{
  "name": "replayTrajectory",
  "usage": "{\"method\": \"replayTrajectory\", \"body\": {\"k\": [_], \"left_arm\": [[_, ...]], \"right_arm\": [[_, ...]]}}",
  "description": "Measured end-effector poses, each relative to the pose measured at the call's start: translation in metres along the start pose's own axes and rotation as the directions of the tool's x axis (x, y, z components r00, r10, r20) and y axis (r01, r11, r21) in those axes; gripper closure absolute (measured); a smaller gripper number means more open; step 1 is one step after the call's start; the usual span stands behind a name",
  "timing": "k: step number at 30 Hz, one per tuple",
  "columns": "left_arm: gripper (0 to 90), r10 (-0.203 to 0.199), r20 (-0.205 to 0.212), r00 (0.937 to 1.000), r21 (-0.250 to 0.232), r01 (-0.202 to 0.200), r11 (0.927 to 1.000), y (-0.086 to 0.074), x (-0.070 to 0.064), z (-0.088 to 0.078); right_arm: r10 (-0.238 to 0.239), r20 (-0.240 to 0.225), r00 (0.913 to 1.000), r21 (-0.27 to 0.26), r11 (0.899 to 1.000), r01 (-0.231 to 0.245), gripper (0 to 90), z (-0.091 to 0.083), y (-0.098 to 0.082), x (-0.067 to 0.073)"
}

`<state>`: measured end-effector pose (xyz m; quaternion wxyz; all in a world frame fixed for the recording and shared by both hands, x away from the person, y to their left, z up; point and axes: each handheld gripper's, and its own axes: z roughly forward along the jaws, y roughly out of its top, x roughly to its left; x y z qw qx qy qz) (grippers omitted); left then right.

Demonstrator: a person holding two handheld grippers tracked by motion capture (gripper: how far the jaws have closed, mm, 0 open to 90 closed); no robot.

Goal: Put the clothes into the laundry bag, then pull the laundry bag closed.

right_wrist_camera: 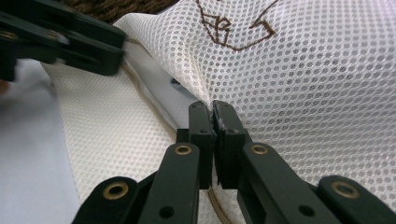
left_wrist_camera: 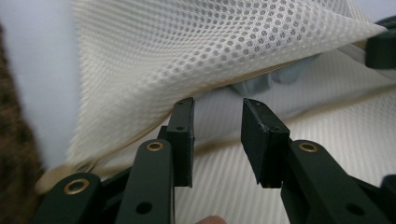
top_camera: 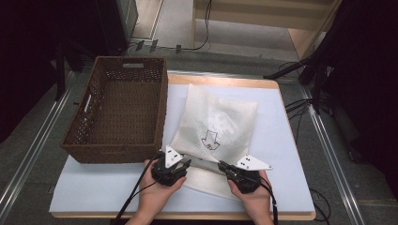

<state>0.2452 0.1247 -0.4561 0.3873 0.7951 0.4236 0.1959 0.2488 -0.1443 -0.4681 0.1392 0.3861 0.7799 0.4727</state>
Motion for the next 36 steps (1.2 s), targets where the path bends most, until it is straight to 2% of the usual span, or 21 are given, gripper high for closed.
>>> {"method": "replayTrajectory", "body": {"k": [2,4,5,7,10,11,13,15,18,22,23,29,31,36], "left_arm": [[62.3,0.008,-0.017,0.9998,0.0,-0.008,1.0,-0.007,0.005,-0.01],[62.2,-0.009,-0.018,0.9998,0.003,0.01,0.9999,-0.013,0.012,-0.019],[61.7,-0.01,-0.02,0.9997,0.008,0.01,0.9999,-0.015,0.014,-0.022],[60.6,0.008,-0.053,0.9986,0.019,-0.007,0.9998,-0.023,0.02,-0.027],[58.2,-0.009,-0.07,0.9975,0.029,0.012,0.9995,-0.03,0.028,-0.03],[57.8,-0.019,-0.076,0.9969,0.029,0.021,0.9994,-0.032,0.032,-0.03],[56.1,-0.045,-0.08,0.9958,0.025,0.047,0.9986,-0.033,0.037,-0.029],[56.6,-0.035,-0.082,0.996,0.022,0.037,0.9991,-0.033,0.04,-0.03],[55.0,-0.025,-0.077,0.9967,0.032,0.028,0.9991,-0.034,0.04,-0.03],[52.6,-0.072,-0.022,0.9972,0.075,0.073,0.9945,-0.036,0.043,-0.025],[54.4,-0.066,-0.023,0.9976,0.076,0.067,0.9948,-0.037,0.042,-0.024],[86.2,-0.018,0.015,0.9997,0.09,0.017,0.9958,-0.036,0.037,-0.024],[88.0,0.002,0.021,0.9998,0.096,-0.004,0.9954,-0.035,0.034,-0.024],[88.7,0.014,0.097,0.9952,0.102,-0.024,0.9945,-0.035,0.027,-0.025]], "right_arm": [[-0.006,-0.006,1.0,0.014,1.0,0.006,87.8,0.001,-0.001,-0.001],[-0.011,-0.012,0.9999,0.029,1.0,0.011,87.5,0.003,-0.003,-0.001],[-0.009,-0.014,0.9999,0.037,0.999,0.01,87.3,0.003,-0.004,-0.001],[-0.011,-0.02,0.9997,0.052,0.999,0.012,86.8,0.003,-0.006,-0.001],[-0.009,-0.027,0.9996,0.057,0.998,0.011,84.6,0.003,-0.008,-0.003],[-0.008,-0.027,0.9996,0.057,0.998,0.01,82.5,0.003,-0.009,-0.003],[-0.013,-0.028,0.9995,0.041,0.999,0.014,71.9,0.003,-0.01,-0.003],[-0.029,-0.031,0.9991,0.018,0.999,0.03,58.9,0.002,-0.011,0.0],[-0.06,-0.027,0.9978,-0.001,0.998,0.06,50.9,0.0,-0.012,0.004],[-0.064,-0.017,0.9978,-0.019,0.998,0.063,49.2,-0.005,-0.013,0.007],[-0.061,-0.013,0.9981,-0.024,0.998,0.061,49.2,-0.006,-0.012,0.008],[-0.06,0.001,0.9982,-0.021,0.998,0.06,49.2,-0.007,-0.012,0.007],[-0.06,0.007,0.9982,-0.026,0.998,0.06,49.2,-0.008,-0.011,0.008],[-0.066,0.008,0.9978,-0.024,0.998,0.066,49.0,-0.009,-0.01,0.01]]}}
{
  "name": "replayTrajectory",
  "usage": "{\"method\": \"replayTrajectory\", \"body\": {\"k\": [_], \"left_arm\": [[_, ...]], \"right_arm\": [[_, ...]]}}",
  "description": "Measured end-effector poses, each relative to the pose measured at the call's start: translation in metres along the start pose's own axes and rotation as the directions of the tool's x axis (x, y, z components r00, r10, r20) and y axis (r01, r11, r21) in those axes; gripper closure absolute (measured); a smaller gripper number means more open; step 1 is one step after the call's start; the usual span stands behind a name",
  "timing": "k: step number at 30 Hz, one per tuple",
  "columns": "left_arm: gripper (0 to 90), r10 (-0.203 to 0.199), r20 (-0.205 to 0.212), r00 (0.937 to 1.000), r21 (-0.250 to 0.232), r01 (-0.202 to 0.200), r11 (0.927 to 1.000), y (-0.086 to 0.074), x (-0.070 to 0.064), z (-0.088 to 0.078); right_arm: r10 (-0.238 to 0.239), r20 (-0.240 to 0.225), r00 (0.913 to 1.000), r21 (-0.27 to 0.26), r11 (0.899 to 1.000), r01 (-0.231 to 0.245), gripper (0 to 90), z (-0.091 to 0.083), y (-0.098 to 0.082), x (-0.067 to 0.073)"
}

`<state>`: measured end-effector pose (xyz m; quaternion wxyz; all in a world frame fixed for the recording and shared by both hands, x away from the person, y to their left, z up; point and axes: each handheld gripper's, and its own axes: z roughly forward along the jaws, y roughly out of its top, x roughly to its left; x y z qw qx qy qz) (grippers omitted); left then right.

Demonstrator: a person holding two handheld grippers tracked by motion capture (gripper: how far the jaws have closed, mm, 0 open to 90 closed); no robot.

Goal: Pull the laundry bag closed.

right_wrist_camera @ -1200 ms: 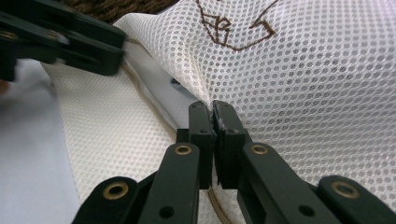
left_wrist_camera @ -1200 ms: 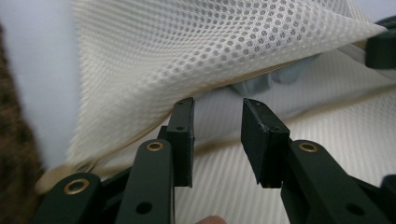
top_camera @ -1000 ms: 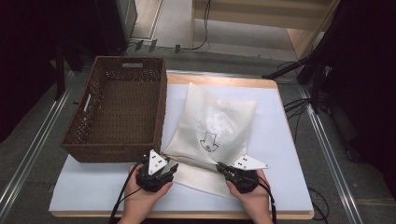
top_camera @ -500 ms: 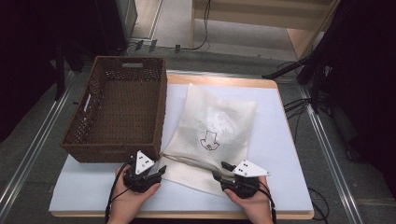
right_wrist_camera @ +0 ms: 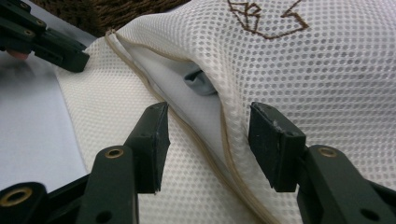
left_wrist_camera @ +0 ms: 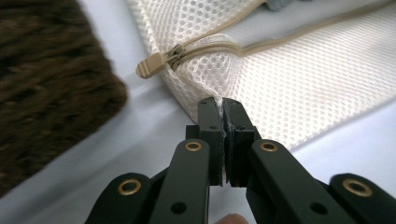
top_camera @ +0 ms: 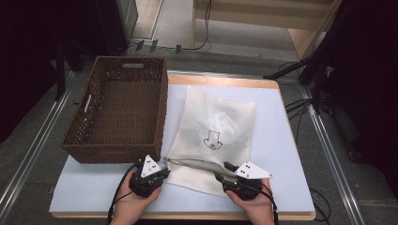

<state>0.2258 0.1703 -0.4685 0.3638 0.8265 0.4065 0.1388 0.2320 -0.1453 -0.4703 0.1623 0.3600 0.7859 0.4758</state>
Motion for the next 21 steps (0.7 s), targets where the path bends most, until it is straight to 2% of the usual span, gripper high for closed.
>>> {"method": "replayTrajectory", "body": {"k": [5,10,14,15,16,18,21], "left_arm": [[88.7,0.035,0.056,0.9978,-0.005,-0.035,0.9994,0.002,-0.011,0.0],[88.7,0.057,0.106,0.9927,-0.019,-0.055,0.9983,0.002,-0.014,-0.002],[88.7,0.096,0.151,0.9838,-0.039,-0.092,0.995,0.003,-0.022,-0.004],[88.6,0.108,0.143,0.9838,-0.042,-0.103,0.9937,0.003,-0.024,-0.004],[88.6,0.112,0.124,0.986,-0.042,-0.107,0.9933,0.004,-0.026,-0.004],[88.1,0.081,0.1,0.9917,-0.045,-0.077,0.996,0.003,-0.027,-0.002],[85.6,0.038,0.1,0.9943,-0.034,-0.035,0.9988,0.001,-0.02,0.0]], "right_arm": [[-0.01,0.024,0.9997,-0.004,1.0,0.011,48.9,-0.002,0.0,0.002],[-0.011,0.051,0.9987,-0.019,1.0,0.012,48.9,-0.008,0.001,0.001],[-0.003,0.086,0.9963,-0.041,0.999,0.006,49.8,-0.016,0.003,0.005],[-0.001,0.123,0.9924,-0.061,0.998,0.009,50.2,-0.02,0.004,0.007],[0.003,0.136,0.9907,-0.071,0.997,0.007,50.2,-0.023,0.005,0.007],[0.021,0.149,0.9887,-0.102,0.995,-0.005,50.4,-0.028,0.008,0.007],[0.048,0.127,0.9907,-0.129,0.991,-0.031,52.3,-0.031,0.012,0.009]]}}
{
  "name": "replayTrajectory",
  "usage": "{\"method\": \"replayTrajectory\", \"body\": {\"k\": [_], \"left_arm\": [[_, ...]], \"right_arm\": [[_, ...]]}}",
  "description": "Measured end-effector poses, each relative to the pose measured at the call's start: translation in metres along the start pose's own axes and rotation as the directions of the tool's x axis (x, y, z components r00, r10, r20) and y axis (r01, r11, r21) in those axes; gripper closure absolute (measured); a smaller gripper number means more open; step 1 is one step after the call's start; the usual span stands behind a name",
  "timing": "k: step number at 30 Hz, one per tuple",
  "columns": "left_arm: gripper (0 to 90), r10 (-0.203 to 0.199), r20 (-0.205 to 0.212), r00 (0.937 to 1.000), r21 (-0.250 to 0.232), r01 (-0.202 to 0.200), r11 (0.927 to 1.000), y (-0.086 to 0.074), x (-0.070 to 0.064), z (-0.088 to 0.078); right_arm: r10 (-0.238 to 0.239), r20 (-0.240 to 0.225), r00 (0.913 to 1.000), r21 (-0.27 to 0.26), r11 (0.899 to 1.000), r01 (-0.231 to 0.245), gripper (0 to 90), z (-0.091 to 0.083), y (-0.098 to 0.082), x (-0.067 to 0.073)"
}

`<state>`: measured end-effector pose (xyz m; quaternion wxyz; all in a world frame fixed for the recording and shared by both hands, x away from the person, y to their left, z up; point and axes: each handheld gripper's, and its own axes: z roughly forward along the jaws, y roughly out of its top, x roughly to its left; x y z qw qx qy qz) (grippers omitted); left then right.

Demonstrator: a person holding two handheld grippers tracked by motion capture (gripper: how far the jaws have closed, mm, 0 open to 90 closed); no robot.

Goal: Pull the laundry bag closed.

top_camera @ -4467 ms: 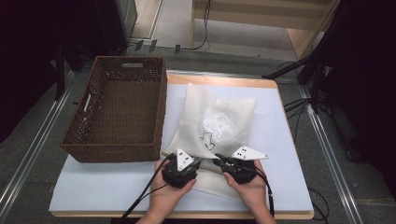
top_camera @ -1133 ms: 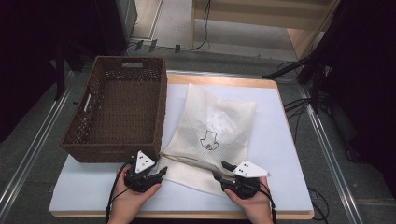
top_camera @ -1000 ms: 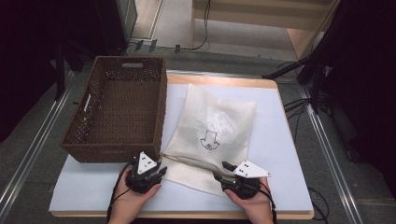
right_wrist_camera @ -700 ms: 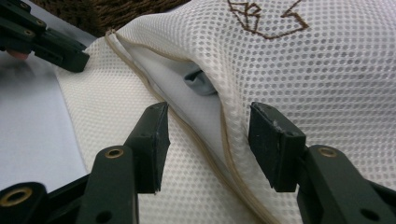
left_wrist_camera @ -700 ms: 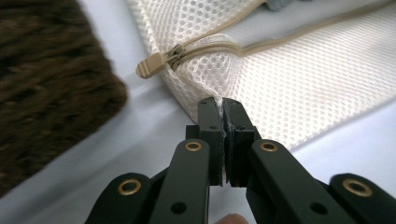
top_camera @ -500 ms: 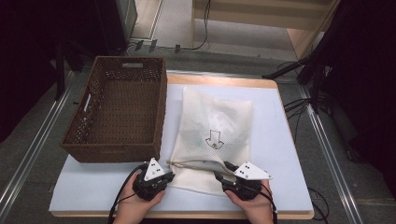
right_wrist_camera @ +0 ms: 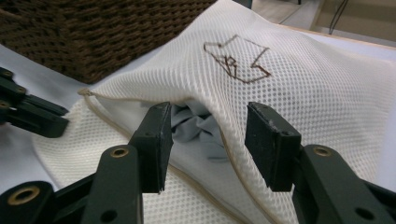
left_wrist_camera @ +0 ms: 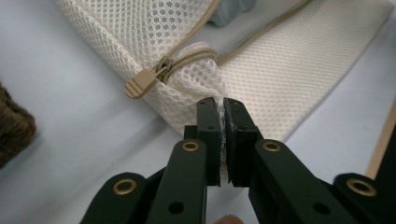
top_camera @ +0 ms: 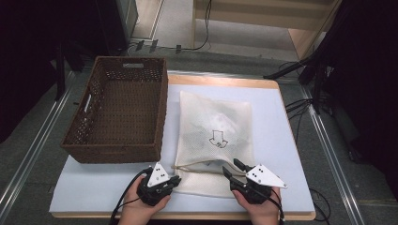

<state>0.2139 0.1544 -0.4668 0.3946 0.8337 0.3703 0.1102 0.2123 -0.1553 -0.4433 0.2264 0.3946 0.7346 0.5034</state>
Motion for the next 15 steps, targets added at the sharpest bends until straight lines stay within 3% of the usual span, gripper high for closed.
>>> {"method": "replayTrajectory", "body": {"k": [3,8,12,15], "left_arm": [[80.1,-0.05,0.006,0.9987,-0.015,0.05,0.9986,-0.001,0.008,-0.003],[63.9,-0.078,-0.024,0.9967,-0.016,0.078,0.9969,-0.001,0.013,-0.003],[54.5,-0.126,-0.048,0.9908,-0.027,0.125,0.9918,0.0,0.015,-0.003],[46.0,-0.158,-0.039,0.9866,-0.006,0.158,0.9874,0.001,0.018,-0.001]], "right_arm": [[-0.011,-0.039,0.9992,0.016,1.0,0.012,55.6,0.003,0.0,0.006],[-0.031,-0.116,0.9928,0.046,0.998,0.036,64.2,0.015,-0.001,0.019],[-0.042,-0.168,0.985,0.071,0.996,0.054,71.8,0.024,0.001,0.028],[-0.042,-0.195,0.9799,0.09,0.994,0.061,75.9,0.029,0.001,0.031]]}}
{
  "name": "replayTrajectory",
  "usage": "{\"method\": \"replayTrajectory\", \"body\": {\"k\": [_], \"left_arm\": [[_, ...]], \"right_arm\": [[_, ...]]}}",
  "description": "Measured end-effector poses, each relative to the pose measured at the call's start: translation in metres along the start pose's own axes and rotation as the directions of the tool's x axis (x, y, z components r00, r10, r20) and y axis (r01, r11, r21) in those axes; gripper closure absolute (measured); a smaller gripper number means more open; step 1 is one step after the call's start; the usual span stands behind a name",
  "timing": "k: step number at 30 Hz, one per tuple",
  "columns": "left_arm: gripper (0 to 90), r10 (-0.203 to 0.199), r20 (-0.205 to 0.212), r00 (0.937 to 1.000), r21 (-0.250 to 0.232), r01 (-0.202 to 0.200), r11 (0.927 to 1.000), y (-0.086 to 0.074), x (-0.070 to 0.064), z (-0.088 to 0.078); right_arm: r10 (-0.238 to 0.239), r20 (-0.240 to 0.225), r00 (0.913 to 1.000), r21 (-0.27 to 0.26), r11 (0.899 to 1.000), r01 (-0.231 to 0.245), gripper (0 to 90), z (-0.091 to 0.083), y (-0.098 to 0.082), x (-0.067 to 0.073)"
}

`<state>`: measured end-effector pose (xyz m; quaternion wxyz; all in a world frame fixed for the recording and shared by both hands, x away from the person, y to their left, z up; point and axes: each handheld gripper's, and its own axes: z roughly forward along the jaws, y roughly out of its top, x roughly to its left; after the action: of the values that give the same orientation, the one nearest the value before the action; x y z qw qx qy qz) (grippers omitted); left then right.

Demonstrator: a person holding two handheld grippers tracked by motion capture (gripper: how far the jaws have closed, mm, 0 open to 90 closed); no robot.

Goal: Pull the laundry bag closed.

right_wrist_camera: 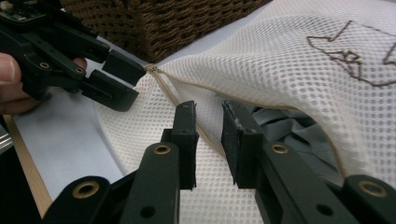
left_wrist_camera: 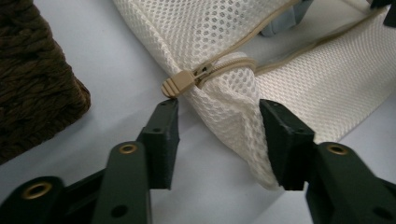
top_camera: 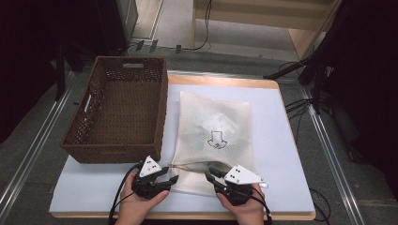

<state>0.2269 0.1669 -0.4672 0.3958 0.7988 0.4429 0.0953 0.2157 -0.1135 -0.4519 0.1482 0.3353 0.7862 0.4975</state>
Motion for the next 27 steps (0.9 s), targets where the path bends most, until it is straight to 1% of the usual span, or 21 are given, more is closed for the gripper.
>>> {"method": "replayTrajectory", "body": {"k": [2,3,6,8,9,11,13,14,15,16,18,20,21,24,25,26,27], "left_arm": [[41.2,-0.016,0.008,0.9998,0.016,0.016,0.9997,0.001,0.001,0.002],[39.3,-0.024,-0.003,0.9997,0.014,0.024,0.9996,0.002,0.002,0.002],[37.2,-0.052,0.029,0.9982,0.025,0.052,0.9983,0.004,0.004,0.004],[39.3,-0.044,0.018,0.9989,0.028,0.043,0.9987,0.005,0.002,0.006],[40.7,-0.047,0.019,0.9987,0.032,0.047,0.9984,0.005,0.002,0.007],[43.9,-0.064,0.028,0.9976,0.033,0.063,0.9974,0.006,0.002,0.007],[47.1,-0.08,0.045,0.9958,0.039,0.078,0.9962,0.006,0.002,0.007],[48.9,-0.092,0.06,0.9939,0.044,0.09,0.995,0.005,0.003,0.006],[51.7,-0.096,0.065,0.9932,0.047,0.093,0.9946,0.005,0.003,0.006],[52.9,-0.095,0.067,0.9932,0.045,0.092,0.9947,0.004,0.002,0.005],[60.8,-0.097,0.061,0.9934,0.043,0.094,0.9946,0.003,0.003,0.005],[68.5,-0.113,0.058,0.9919,0.014,0.113,0.9935,0.001,0.004,0.003],[71.1,-0.116,0.056,0.9917,0.009,0.116,0.9933,0.002,0.004,0.002],[78.2,-0.11,0.04,0.9931,-0.029,0.112,0.9933,0.001,0.003,0.0],[80.1,-0.103,0.035,0.9941,-0.036,0.104,0.9939,0.001,0.002,0.0],[81.8,-0.085,0.02,0.9962,-0.045,0.086,0.9953,0.001,0.0,-0.001],[83.0,-0.076,0.013,0.997,-0.046,0.076,0.996,0.001,-0.001,-0.001]], "right_arm": [[-0.002,-0.002,1.0,0.003,1.0,0.002,75.9,0.002,0.0,0.001],[0.0,-0.004,1.0,0.003,1.0,0.0,75.9,0.003,0.0,0.001],[-0.001,-0.007,1.0,0.006,1.0,0.002,75.6,0.004,0.0,0.001],[0.005,-0.009,0.9999,0.007,1.0,-0.005,75.5,0.005,0.0,0.001],[0.005,-0.014,0.9999,0.005,1.0,-0.005,75.5,0.006,0.001,0.001],[0.006,-0.029,0.9996,0.004,1.0,-0.006,75.8,0.007,0.002,0.002],[0.001,-0.046,0.999,0.007,1.0,-0.001,76.3,0.009,0.005,0.004],[-0.001,-0.051,0.9987,0.007,1.0,0.002,76.3,0.009,0.006,0.005],[-0.006,-0.06,0.9982,0.005,1.0,0.006,76.4,0.01,0.009,0.007],[-0.009,-0.065,0.9979,0.004,1.0,0.009,76.4,0.011,0.01,0.008],[-0.018,-0.079,0.9967,0.009,1.0,0.019,76.3,0.015,0.015,0.011],[-0.018,-0.091,0.9957,0.013,1.0,0.02,76.2,0.021,0.019,0.013],[-0.017,-0.099,0.995,0.017,1.0,0.019,75.7,0.024,0.021,0.014],[-0.021,-0.113,0.9934,0.02,1.0,0.023,74.9,0.032,0.026,0.017],[-0.021,-0.113,0.9934,0.02,1.0,0.023,74.6,0.034,0.028,0.019],[-0.021,-0.116,0.9931,0.019,1.0,0.023,74.3,0.037,0.03,0.02],[-0.018,-0.123,0.9922,0.022,1.0,0.021,73.9,0.04,0.032,0.021]]}}
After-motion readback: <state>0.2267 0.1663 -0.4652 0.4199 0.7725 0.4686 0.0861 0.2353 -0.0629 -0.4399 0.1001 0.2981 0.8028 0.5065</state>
